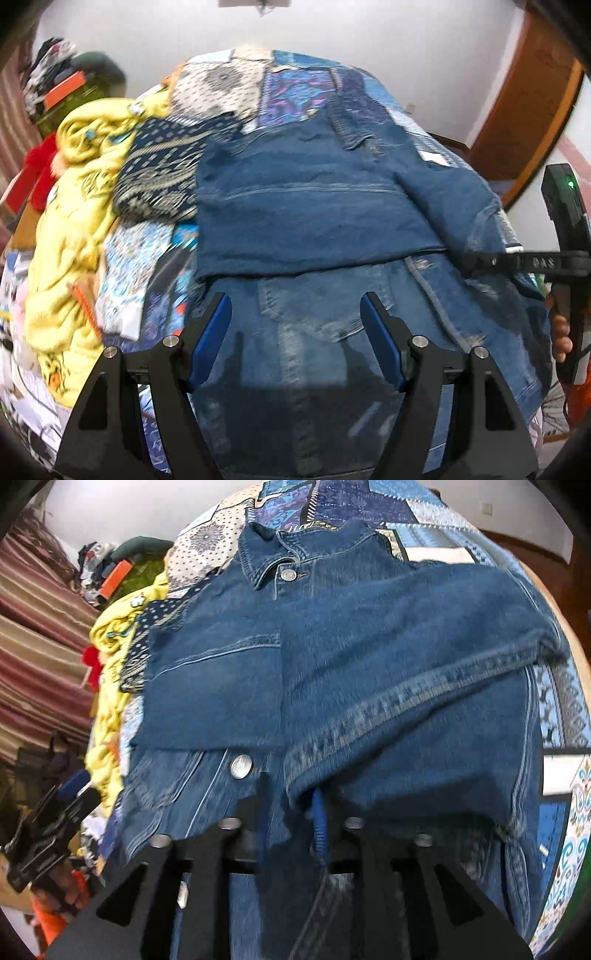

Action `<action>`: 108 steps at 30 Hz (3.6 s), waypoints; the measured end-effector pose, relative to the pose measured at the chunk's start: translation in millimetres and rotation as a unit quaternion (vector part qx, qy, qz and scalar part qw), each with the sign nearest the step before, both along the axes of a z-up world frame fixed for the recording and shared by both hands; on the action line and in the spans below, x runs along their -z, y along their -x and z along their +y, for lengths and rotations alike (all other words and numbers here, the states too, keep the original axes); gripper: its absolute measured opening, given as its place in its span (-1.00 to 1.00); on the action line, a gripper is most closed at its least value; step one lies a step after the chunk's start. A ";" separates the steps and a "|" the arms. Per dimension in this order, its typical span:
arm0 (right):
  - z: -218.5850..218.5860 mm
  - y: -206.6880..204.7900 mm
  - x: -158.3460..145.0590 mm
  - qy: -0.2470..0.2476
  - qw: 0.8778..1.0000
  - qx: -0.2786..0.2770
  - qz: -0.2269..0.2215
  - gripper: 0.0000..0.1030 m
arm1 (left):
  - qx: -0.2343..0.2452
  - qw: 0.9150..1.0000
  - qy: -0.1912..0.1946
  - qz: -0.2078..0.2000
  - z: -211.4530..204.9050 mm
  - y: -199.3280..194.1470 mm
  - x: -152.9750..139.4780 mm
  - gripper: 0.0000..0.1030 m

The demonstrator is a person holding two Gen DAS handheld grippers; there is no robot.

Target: Fold large clothes

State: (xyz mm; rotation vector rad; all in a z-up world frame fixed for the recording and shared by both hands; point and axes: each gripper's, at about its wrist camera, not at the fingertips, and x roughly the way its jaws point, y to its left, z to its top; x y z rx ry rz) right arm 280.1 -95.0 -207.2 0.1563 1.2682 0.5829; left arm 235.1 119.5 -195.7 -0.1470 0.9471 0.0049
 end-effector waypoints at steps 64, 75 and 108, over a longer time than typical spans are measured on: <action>-110.1 5.0 12.5 0.158 0.976 0.118 -0.090 0.02 | 0.099 0.994 0.016 -0.048 -59.9 -118.3 -31.4 -0.90; -95.5 9.7 12.2 0.193 0.971 0.107 -0.093 0.05 | 0.034 0.996 0.065 0.050 -11.1 -76.2 58.3 -0.55; -95.0 23.0 -16.0 0.149 0.975 0.111 -0.121 0.20 | 0.127 0.989 -0.074 0.033 -71.1 -164.8 44.3 -0.38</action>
